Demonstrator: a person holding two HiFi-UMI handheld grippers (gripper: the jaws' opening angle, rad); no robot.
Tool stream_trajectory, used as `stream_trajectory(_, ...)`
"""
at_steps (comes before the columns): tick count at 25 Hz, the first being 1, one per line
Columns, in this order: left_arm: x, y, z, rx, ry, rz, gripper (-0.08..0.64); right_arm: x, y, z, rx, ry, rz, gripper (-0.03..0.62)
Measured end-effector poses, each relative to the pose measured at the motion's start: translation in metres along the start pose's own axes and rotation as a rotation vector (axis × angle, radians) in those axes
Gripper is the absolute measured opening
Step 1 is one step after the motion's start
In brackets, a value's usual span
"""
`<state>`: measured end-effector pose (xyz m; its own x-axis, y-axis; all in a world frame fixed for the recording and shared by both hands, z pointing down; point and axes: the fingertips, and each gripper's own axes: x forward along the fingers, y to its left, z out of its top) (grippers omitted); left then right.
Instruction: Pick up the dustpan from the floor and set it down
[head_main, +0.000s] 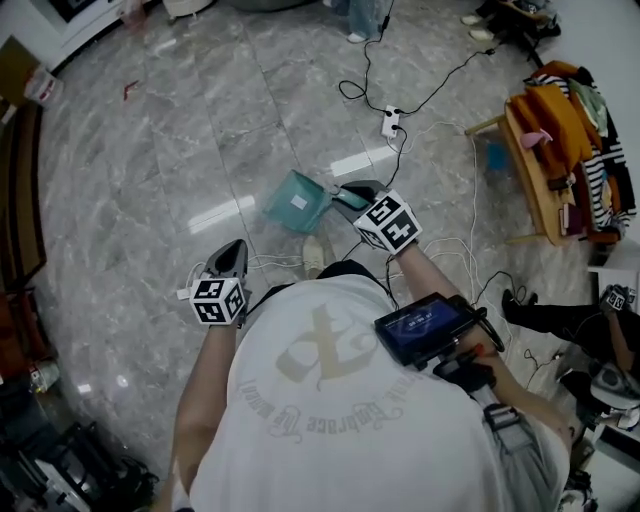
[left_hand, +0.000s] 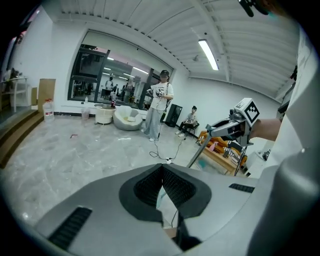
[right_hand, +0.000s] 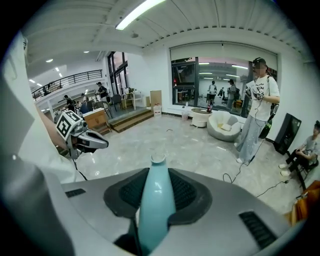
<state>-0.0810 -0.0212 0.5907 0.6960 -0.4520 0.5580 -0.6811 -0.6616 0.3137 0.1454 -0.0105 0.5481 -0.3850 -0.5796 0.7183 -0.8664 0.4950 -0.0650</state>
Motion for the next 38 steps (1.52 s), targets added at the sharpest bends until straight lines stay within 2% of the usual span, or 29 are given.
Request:
stream_trajectory(7,0.012,-0.008,0.0,0.04,0.027,-0.042,0.012,-0.014,-0.009,-0.014,0.026,0.011,-0.035,0.124)
stream_trajectory(20,0.008,-0.001,-0.012,-0.02,0.032,-0.008,0.012,-0.01,-0.013,-0.019,0.024,0.012,-0.041,0.124)
stream_trajectory(32,0.003,0.009,-0.012,-0.09,0.019,0.063,0.012,0.022,-0.024,-0.014,-0.004,0.033,0.034,0.124)
stream_trajectory(38,0.022,0.028,0.001,-0.113,0.023,0.108,0.012,0.055,-0.042,0.0,-0.031,0.054,0.087,0.124)
